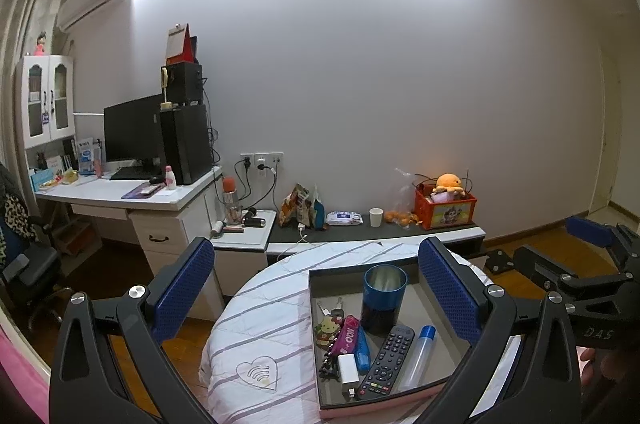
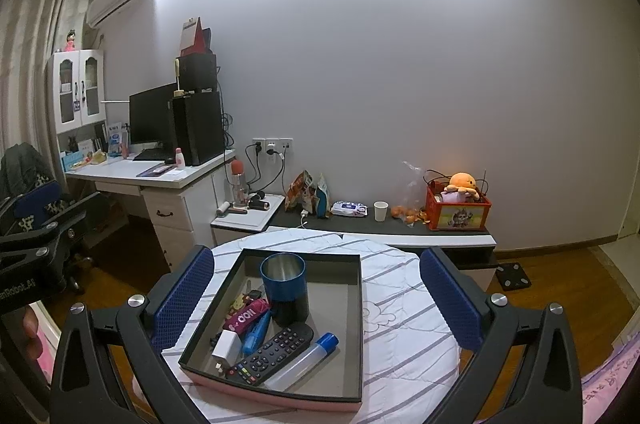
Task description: Organize rigid objects
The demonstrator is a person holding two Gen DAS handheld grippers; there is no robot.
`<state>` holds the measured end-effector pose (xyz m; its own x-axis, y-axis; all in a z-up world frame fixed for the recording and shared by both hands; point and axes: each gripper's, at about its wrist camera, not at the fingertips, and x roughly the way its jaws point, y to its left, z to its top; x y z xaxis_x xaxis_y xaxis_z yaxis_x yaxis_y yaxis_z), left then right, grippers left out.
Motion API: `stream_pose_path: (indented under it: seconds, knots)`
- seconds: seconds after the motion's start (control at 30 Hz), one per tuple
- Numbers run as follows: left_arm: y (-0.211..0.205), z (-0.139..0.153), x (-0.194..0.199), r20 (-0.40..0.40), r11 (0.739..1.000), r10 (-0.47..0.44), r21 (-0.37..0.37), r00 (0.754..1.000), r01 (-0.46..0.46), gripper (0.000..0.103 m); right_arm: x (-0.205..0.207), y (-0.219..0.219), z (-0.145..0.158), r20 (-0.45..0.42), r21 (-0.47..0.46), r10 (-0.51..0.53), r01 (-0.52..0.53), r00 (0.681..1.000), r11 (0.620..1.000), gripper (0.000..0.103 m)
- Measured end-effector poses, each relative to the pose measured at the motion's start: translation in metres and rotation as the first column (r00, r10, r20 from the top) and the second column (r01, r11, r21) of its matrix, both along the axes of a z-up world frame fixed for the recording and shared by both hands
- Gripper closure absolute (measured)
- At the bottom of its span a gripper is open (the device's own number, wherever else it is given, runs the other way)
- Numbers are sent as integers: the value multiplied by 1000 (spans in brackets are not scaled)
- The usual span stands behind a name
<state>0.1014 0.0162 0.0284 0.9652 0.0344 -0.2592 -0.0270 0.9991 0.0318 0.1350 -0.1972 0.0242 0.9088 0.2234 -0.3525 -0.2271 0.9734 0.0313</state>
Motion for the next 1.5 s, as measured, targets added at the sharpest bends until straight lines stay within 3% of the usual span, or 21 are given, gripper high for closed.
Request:
stream_pose_path:
  seconds: [0.97,1.5]
  knots:
    - [-2,-2,4,-13,1000,1,6,1000,-1,0,2,-1,-9,-19,-3,2,-2,1000,1000,0]
    - [-7,-11,12,-41,999,-52,-9,998,52,0,-1,-10,-10,-17,-6,-35,35,999,999,0]
